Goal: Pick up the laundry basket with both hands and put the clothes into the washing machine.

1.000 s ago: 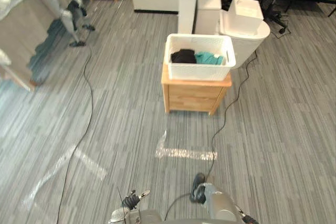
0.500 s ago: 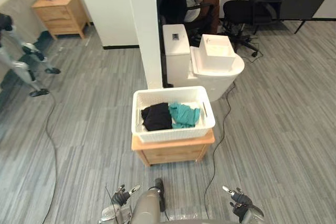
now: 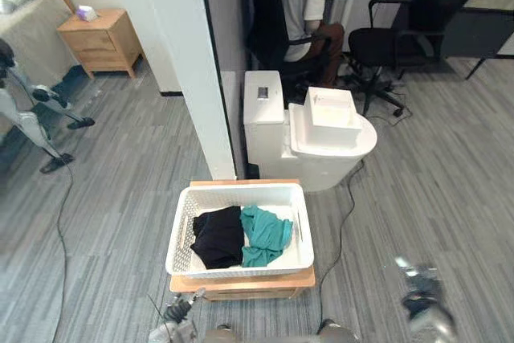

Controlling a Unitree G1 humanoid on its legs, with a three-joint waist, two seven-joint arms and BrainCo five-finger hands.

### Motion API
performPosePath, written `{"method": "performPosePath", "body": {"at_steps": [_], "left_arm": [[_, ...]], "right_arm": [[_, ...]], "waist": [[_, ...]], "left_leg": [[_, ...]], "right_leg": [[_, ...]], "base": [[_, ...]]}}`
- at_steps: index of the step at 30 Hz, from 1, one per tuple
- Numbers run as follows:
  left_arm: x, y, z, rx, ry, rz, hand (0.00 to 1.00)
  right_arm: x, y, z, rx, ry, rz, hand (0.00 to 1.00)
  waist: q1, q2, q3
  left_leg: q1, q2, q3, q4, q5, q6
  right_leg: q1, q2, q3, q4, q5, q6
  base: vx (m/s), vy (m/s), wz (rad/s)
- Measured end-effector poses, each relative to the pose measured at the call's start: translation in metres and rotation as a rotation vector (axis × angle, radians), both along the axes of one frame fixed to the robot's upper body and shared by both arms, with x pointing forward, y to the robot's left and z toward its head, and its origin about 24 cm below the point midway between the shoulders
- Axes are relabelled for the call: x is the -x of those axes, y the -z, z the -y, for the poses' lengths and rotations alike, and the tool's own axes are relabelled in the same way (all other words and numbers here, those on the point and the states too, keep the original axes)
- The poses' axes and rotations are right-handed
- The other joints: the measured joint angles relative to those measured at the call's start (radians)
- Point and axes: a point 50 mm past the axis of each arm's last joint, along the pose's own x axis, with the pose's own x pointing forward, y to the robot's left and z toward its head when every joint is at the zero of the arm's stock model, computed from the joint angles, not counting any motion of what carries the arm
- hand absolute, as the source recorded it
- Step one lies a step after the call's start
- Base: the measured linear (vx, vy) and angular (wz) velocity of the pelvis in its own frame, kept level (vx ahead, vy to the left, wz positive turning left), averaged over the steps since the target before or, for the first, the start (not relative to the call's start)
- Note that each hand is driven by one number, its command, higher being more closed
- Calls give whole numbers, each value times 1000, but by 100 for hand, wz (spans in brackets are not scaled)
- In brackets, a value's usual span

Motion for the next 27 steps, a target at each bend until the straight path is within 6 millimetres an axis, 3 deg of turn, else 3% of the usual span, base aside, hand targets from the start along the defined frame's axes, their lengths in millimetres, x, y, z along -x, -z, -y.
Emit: {"method": "performPosePath", "body": {"at_steps": [2,4,7,9,14,17,19,20,22,23,25,27], "left_arm": [[5,-6,-9,-9,-92,53,0],[8,-21,-35,-65,-215,144,0],[10,-41,-62,-145,-320,248,0],[14,-66,-87,-239,-385,345,0],[4,-103,-110,-368,-389,483,0],[-20,-115,-117,-406,-303,531,0],[-57,-129,-123,-443,-176,576,0],[-66,-134,-124,-456,-146,588,0],[-109,-156,-129,-507,-21,640,0],[-120,-162,-129,-518,13,656,0],[-163,-186,-121,-544,125,717,0],[-181,-197,-112,-540,158,760,0]], "right_arm": [[2,-18,15,78,14,40,0],[1,-30,20,110,21,93,0],[6,-31,17,94,21,121,0],[6,-34,11,75,-10,150,0],[-11,-46,8,88,-169,185,0],[-39,-43,-14,57,-442,136,0],[-61,-36,-36,22,-638,83,0],[-66,-35,-41,14,-672,76,0],[-84,-32,-64,-20,-798,68,0],[-88,-32,-70,-31,-822,70,0],[-103,-33,-85,-51,-896,70,0],[-113,-37,-95,-58,-934,83,0]], "waist": [[-11,8,-9],[-6,3,-26],[16,-19,-34],[21,-30,-39],[40,-18,-31],[43,-12,-26],[45,-11,5],[45,-13,15],[51,-25,56],[55,-29,72],[68,-46,119],[69,-54,153]], "left_leg": [[-6,34,-18,-10,12,-18],[-20,47,-38,-31,24,-34],[-39,38,-43,-34,24,-35],[-59,26,-63,-34,24,-35],[-65,12,-64,-34,23,-35],[-88,14,-58,-22,23,-35],[-116,16,-56,-2,24,-34],[-122,15,-56,4,24,-34],[-158,15,-54,27,24,-34],[-167,15,-54,36,24,-34],[-219,12,-66,70,25,-33],[-242,11,-71,89,25,-33]], "right_leg": [[45,47,-51,-61,8,-12],[46,69,-77,-88,11,-17],[44,70,-84,-107,11,-17],[45,60,-105,-121,23,-15],[43,47,-106,-125,30,-14],[25,54,-101,-141,42,-16],[5,55,-93,-141,55,-23],[0,54,-91,-140,57,-24],[-32,52,-82,-133,68,-31],[-41,51,-80,-129,71,-33],[-82,43,-81,-104,74,-39],[-97,37,-83,-94,77,-42]], "base": [[162,-220,51],[93,-100,27],[50,-30,18],[50,32,27],[5,25,3],[-60,-8,-9],[-92,-7,-6],[-86,5,-6],[-82,7,-9],[-85,9,-6],[-93,16,4],[-74,24,8]]}}
